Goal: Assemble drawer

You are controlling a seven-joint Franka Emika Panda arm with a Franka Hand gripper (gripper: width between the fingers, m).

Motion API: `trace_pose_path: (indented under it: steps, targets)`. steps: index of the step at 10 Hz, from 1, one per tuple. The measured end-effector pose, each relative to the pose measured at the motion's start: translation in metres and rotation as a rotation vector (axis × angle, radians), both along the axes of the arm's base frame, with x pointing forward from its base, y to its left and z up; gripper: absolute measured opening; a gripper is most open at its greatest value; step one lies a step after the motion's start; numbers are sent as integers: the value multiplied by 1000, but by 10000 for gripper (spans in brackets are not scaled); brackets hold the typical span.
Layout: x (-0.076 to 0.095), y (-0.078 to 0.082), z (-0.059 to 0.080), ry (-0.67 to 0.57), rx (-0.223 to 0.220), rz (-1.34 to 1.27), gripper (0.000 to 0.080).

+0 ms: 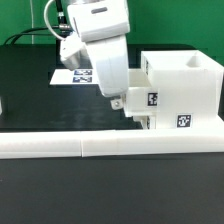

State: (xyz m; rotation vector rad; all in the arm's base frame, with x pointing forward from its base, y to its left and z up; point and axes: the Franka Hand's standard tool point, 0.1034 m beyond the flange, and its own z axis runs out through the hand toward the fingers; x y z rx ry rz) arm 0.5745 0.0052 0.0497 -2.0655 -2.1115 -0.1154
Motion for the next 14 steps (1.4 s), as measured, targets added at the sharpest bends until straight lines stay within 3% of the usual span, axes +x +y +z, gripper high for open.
trace_pose_path:
  steps: [5, 10, 14]
  targets:
    - [1, 0, -1, -5, -4, -39, 649]
    - [-22, -13, -2, 7, -13, -40, 649]
    - [-26, -30, -8, 12, -11, -50, 649]
